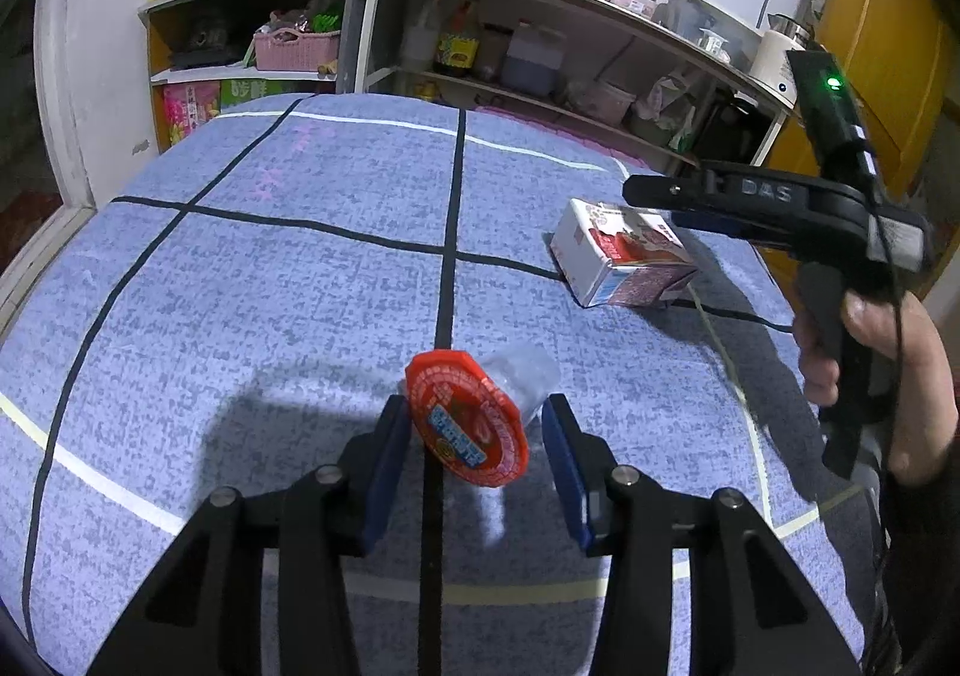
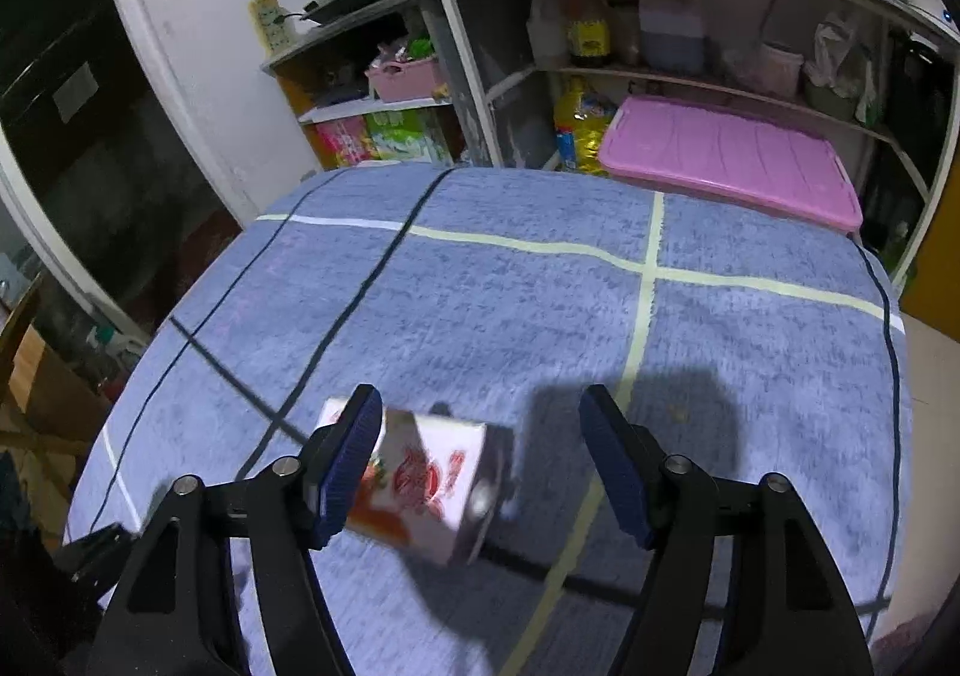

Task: Collect trash
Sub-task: 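Grasp the red-capped plastic cup with the left gripper while the right approaches the strawberry milk carton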

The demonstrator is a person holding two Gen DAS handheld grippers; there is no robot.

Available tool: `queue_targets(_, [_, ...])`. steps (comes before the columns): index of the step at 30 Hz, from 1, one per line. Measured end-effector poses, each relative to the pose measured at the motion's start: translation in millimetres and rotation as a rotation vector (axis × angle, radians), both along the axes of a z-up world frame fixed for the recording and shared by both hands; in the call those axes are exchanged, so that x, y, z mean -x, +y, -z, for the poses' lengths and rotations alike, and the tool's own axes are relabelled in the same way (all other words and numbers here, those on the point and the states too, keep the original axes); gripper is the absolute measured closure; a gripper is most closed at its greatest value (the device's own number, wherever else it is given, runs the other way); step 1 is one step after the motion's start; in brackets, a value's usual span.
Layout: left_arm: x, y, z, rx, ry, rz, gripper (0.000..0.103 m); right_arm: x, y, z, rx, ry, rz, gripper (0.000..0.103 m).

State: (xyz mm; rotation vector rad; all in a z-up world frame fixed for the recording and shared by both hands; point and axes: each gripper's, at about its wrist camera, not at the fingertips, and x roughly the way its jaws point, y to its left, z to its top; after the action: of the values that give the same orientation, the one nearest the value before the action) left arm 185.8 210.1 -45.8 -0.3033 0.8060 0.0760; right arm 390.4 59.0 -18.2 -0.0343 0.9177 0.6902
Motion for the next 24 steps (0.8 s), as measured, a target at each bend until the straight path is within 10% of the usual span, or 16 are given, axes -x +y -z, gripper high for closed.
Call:
queue_targets(7, [-1,0,1,0.000,0.003,-0.004,0.056,-6,2,1,0.004,0.082,-0.052,0.067])
queue_targets(20, [20,4,-4,-0.007,-0.001,-0.043,0.056,50,-5,0,-0.011,0.297,-0.299,0.067])
queue_targets(24, [29,9,-6,-0.006,-0.004,-0.061,0.056,72,-6,-13,0.008,0.176,-0.400,0.055])
